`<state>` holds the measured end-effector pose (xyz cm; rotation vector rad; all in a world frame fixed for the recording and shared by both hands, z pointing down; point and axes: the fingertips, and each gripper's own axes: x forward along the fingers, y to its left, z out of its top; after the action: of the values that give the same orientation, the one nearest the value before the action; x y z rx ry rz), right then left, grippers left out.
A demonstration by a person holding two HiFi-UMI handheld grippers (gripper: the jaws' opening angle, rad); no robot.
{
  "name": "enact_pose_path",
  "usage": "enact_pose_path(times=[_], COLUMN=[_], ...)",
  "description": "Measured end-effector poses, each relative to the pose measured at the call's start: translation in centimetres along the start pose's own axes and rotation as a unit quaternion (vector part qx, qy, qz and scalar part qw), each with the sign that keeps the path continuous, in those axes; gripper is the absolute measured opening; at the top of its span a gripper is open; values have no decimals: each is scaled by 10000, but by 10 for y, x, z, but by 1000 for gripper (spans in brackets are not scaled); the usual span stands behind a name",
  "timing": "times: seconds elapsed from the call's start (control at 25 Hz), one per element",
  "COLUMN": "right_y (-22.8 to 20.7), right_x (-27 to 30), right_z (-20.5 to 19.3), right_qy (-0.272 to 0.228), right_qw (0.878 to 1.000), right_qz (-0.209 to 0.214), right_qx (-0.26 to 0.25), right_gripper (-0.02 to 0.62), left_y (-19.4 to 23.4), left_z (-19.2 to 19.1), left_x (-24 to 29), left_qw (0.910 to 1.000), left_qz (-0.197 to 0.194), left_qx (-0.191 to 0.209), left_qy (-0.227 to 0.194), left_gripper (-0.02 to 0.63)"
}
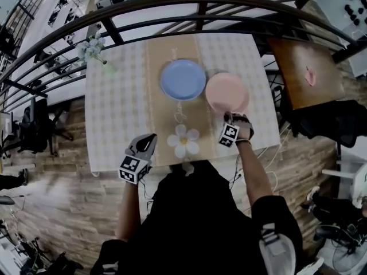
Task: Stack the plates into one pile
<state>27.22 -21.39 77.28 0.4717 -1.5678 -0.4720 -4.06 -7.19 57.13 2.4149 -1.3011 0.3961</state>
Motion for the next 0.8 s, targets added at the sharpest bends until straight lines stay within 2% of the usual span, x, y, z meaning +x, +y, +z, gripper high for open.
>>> enact_pose_path(times=[0.48, 0.8], right_y=[-26, -46], right_x=[13, 20], right_z=[33, 44], right_qy=[-406, -579], right_qw=[9980, 9965], right_qz=[-62, -196], right_qx=[-486, -565], right_gripper=[21, 21], left_y=[5, 13], left_z=[3, 4], left_x=[1, -3], left_qw=[9991, 9972], left_qz=[379, 676], left_qx=[-179, -310], left_qy=[-102, -108], left_gripper=[2, 2])
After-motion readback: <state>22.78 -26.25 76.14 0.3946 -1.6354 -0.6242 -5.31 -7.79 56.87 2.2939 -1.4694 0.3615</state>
